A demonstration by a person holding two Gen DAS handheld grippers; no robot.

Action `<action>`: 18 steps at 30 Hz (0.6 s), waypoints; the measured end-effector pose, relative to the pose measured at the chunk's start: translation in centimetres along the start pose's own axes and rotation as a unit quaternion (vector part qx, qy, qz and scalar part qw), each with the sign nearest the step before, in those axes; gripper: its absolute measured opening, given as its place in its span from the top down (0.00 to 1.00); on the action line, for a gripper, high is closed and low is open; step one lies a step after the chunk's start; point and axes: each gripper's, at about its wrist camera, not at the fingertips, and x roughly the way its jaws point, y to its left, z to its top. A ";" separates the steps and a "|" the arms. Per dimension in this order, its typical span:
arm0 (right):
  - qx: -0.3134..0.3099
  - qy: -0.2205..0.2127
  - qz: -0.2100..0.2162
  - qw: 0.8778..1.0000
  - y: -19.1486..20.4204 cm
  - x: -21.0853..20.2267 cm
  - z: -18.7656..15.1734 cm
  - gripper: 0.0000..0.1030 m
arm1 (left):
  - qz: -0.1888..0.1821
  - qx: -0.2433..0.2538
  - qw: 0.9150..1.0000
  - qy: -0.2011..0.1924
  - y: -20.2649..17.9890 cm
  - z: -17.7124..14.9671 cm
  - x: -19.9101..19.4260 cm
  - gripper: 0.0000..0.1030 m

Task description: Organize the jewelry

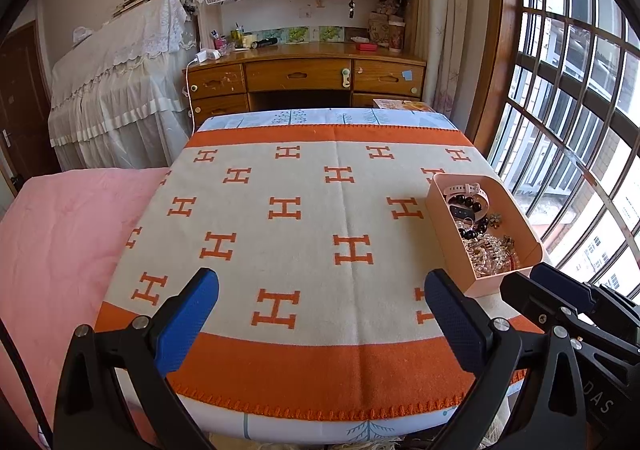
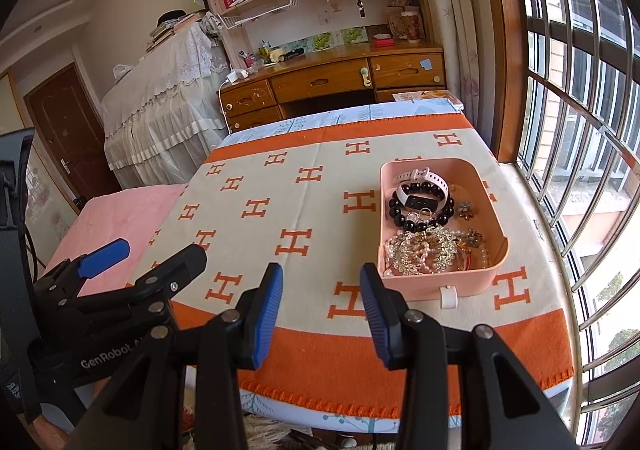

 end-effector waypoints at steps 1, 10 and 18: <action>0.000 0.000 0.000 1.000 0.0 0.0 0.0 0.61 | 0.000 0.000 1.000 0.001 -0.1 0.0 0.0 0.01; 0.003 0.005 0.002 1.000 -0.3 0.4 -0.3 0.61 | 0.005 0.002 1.000 0.005 -0.4 -0.2 0.3 0.01; 0.005 0.011 0.004 1.000 -0.5 1.1 -0.6 0.61 | 0.007 0.000 1.000 0.015 0.1 -0.4 0.9 0.01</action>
